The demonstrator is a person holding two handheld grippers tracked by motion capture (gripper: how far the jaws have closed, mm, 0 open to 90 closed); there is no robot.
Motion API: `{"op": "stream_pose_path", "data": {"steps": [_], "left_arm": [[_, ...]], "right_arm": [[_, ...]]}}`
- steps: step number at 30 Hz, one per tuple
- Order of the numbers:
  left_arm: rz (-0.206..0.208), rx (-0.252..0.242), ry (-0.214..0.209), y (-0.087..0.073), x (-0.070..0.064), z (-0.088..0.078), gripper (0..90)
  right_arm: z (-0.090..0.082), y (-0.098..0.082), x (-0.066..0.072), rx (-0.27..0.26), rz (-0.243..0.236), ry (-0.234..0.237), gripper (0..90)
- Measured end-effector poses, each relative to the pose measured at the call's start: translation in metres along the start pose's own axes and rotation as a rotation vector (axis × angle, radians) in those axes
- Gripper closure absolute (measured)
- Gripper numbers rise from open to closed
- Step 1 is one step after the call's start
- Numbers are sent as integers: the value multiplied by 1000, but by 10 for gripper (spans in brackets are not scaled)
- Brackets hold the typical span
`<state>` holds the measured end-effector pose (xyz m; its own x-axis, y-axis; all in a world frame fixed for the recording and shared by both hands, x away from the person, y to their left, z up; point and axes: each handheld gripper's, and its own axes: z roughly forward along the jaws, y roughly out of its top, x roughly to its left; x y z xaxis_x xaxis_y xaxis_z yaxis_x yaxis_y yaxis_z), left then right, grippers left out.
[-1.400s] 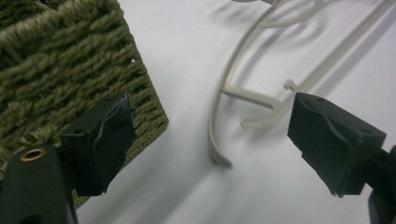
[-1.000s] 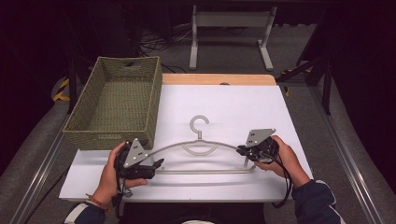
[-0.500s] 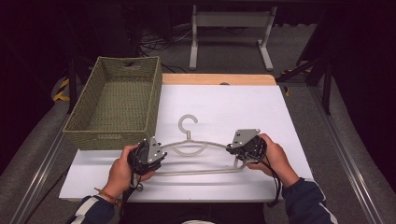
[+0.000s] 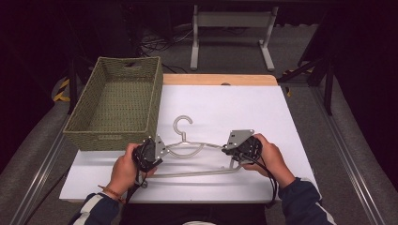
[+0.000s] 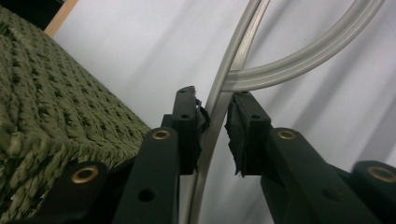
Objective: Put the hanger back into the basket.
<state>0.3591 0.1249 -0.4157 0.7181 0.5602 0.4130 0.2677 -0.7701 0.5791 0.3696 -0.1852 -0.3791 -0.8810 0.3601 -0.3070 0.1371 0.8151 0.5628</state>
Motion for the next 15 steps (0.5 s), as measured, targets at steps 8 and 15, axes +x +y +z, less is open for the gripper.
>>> {"op": "stream_pose_path", "data": {"steps": [8,15], "left_arm": [[34,12,29,1,-3,-2,763],[42,-17,23,0,-4,-8,780]], "right_arm": [[-2,1,0,-15,-7,-11,829],[-10,0,-3,-88,22,-44,797]]}}
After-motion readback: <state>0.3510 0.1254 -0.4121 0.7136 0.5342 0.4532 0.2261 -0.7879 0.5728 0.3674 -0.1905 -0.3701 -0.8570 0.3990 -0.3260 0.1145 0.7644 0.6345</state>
